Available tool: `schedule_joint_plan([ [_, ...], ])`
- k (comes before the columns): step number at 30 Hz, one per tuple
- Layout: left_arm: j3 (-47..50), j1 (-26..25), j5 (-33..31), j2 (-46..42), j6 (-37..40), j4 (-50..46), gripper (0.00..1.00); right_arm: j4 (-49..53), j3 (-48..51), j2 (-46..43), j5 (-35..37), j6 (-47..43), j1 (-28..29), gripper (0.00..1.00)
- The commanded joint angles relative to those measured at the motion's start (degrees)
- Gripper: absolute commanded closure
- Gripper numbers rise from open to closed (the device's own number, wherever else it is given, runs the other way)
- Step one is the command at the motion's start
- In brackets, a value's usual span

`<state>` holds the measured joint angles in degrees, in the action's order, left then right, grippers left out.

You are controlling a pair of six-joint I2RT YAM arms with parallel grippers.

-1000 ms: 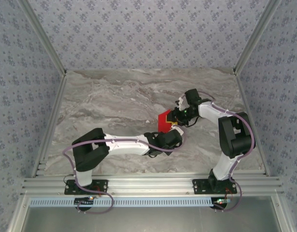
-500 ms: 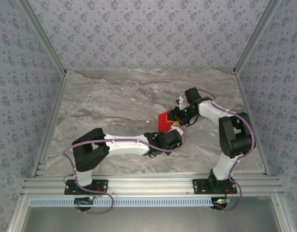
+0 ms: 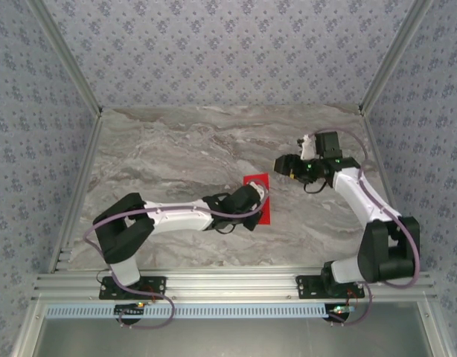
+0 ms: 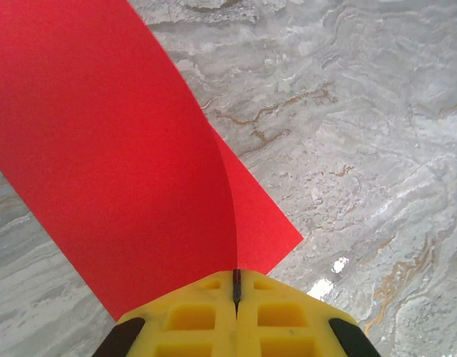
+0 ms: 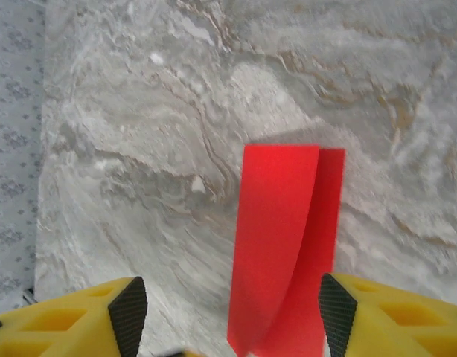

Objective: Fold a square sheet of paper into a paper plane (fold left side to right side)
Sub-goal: Fold the triangle a second time at the center of the table.

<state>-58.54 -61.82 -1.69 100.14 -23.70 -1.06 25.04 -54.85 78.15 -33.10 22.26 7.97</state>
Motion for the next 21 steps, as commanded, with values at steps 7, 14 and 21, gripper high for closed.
schedule_joint_plan([
  [7,4.05,9.84,23.18,-1.71,-4.60,8.85,1.00,-7.26,20.23,-7.94,-1.02,2.06,1.81,0.79],
  [14,2.56,13.56,29.05,0.24,-2.66,6.42,1.00,-15.37,26.09,-4.81,-0.13,5.91,7.03,0.98],
  [21,-0.17,14.37,29.78,2.82,0.25,1.52,1.00,-17.24,24.90,0.05,3.87,6.80,11.77,0.99],
])
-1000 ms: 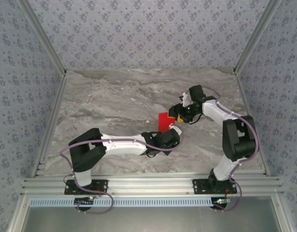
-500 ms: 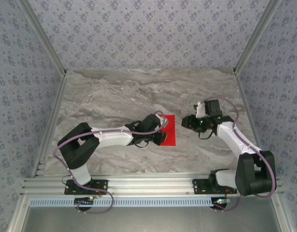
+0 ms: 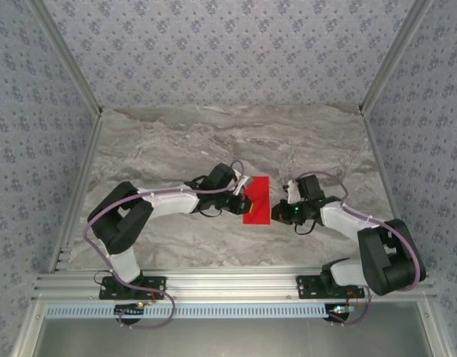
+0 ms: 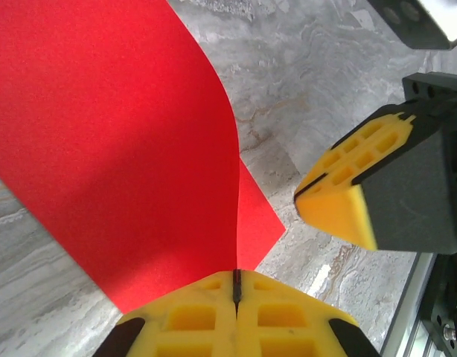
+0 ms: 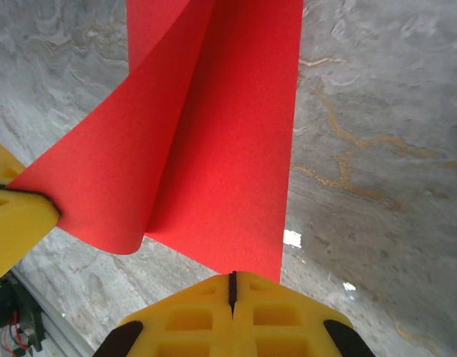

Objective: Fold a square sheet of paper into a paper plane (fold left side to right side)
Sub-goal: Fold the triangle a second time at the center of the table.

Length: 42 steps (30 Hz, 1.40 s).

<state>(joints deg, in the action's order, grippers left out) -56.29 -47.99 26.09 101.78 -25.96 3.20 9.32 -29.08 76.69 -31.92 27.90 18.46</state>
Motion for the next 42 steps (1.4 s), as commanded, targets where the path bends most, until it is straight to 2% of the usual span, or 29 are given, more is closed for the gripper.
schedule_joint_plan([
  [1,-2.71,0.78,1.87,1.38,2.79,-3.26,1.00,-1.27,-1.10,2.06,3.37,1.31,1.78,0.99],
  [18,-8.25,3.04,-0.76,5.93,8.09,-11.77,1.00,6.97,-2.65,7.47,10.96,-0.64,4.35,0.98],
  [42,-12.16,4.74,-1.37,10.54,9.17,-12.84,0.99,10.79,-3.54,8.04,14.30,-2.68,6.20,0.97],
])
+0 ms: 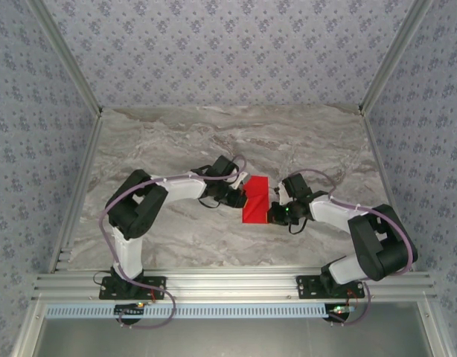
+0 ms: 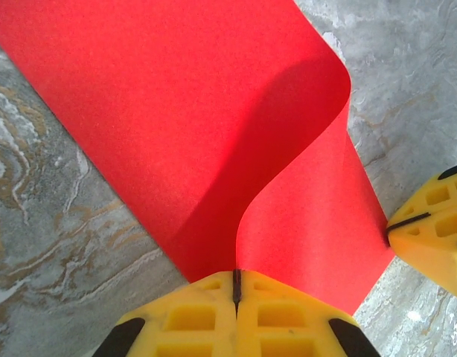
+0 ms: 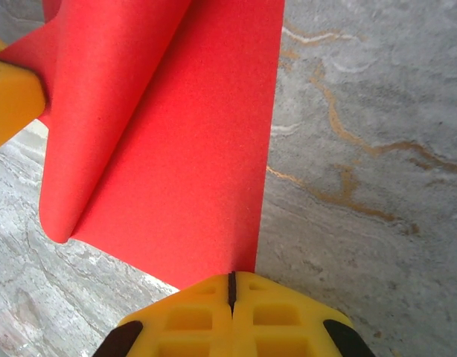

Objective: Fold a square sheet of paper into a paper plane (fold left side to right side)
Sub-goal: Fold the triangle a second time at the center of the table.

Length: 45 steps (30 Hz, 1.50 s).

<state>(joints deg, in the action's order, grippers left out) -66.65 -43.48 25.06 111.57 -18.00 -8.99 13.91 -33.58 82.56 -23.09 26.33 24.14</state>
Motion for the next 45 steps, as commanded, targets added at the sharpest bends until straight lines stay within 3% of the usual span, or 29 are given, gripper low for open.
schedule_joint_plan([
  [1,-1.82,0.24,-0.41,0.82,1.21,-0.59,0.99,6.27,0.89,2.11,5.51,-1.20,0.51,0.97],
  [30,-1.64,0.23,-1.42,2.85,1.52,-0.71,0.99,7.30,0.27,2.49,5.88,-1.70,0.87,0.97],
  [34,-1.63,0.24,-1.42,3.38,1.52,-0.85,0.99,6.79,0.01,1.87,3.38,-2.21,0.37,0.97],
  [40,-1.51,0.21,-1.42,3.31,1.84,-1.42,0.99,2.30,0.15,-3.24,-6.97,-0.86,-4.66,0.97],
  [45,-2.21,0.17,-1.41,2.60,2.62,-2.28,0.99,3.05,-1.91,-2.68,-7.89,-1.41,-5.89,0.96],
])
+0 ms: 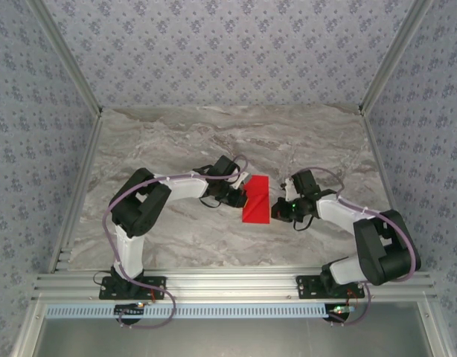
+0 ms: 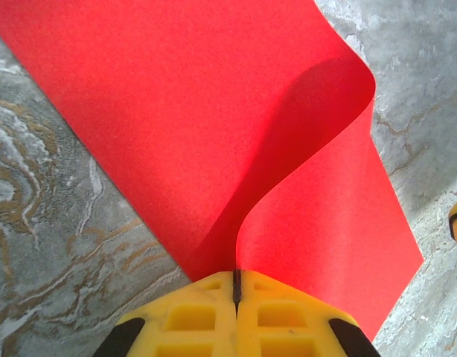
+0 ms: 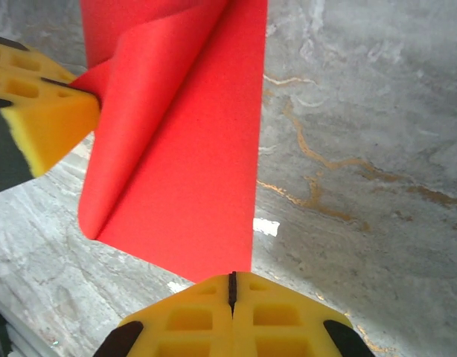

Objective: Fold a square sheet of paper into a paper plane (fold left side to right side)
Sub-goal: Fold the triangle a second time at the center of the table.

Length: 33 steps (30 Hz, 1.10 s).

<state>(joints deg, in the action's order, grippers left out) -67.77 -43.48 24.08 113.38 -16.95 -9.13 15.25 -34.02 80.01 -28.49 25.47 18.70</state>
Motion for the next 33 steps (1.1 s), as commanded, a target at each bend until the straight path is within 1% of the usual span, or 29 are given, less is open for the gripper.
schedule_joint_plan([
  [1,-1.31,0.22,-0.50,0.79,1.66,-2.36,0.99,1.05,-1.70,-0.11,-3.13,0.07,-0.63,0.96],
  [4,-1.40,0.19,-0.52,0.87,1.48,-2.23,0.99,-4.50,-2.44,0.28,-5.77,3.56,-0.73,0.97],
  [7,-1.32,0.10,-0.46,1.05,1.32,-2.30,0.99,-8.88,-4.20,2.41,-6.92,6.27,-0.09,0.97],
  [12,-1.40,-0.03,-0.52,1.03,1.22,-2.21,0.99,-11.41,-8.67,7.18,-4.53,7.31,1.99,0.97],
  [15,-1.62,-0.03,-0.59,1.13,1.30,-2.47,0.99,-12.57,-10.84,10.71,-4.39,7.66,3.06,0.97],
  [23,-1.58,-0.11,-1.04,1.14,1.57,-2.90,0.99,-12.06,-12.29,16.25,-2.66,6.79,4.93,0.97],
  [33,-2.19,-0.20,-1.42,1.58,1.92,-3.71,0.99,-6.76,-12.40,17.10,1.73,3.09,5.07,0.97],
])
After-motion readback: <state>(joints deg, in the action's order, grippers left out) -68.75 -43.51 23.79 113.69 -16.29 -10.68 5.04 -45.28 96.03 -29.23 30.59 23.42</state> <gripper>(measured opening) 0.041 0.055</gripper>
